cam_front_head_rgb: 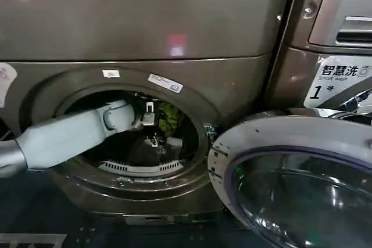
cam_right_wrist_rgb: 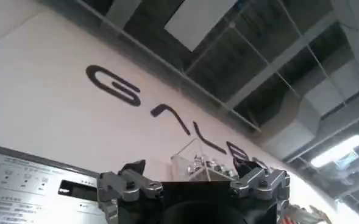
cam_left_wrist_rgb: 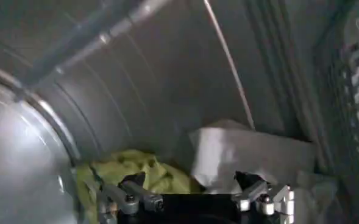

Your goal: Grasp the clothes from the dryer.

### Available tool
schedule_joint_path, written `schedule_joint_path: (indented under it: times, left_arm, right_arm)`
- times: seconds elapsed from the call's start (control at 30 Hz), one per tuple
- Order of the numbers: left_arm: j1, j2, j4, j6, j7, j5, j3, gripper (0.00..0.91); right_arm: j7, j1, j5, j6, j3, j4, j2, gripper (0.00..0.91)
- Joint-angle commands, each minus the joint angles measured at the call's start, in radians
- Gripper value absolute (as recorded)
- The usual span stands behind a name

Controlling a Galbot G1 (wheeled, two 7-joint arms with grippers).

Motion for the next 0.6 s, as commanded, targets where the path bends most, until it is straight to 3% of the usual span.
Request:
schedule_joint_path:
  times: [0.03,0.37,0.6]
  left_arm:
    - [-0.100,-0.033,-0.007,0.177,-0.017,-0.143,0.197,0.907]
    - [-0.060,-0.022,-0.036,0.249,-0.079,-0.202,0.210,0.907]
    - [-0.087,-0.014,-0.031,0.221,-0.059,-0.170,0.269,0.907]
  right_arm:
    - [-0.001,0.003,-0.003,0.000,-0.006,0.003,0.001,0.907]
    - [-0.003,0.010,-0.011,0.002,-0.019,-0.004,0.002,0.907]
    - [-0.003,0.016,-0.018,0.001,-0.036,-0.002,0.001,0.907]
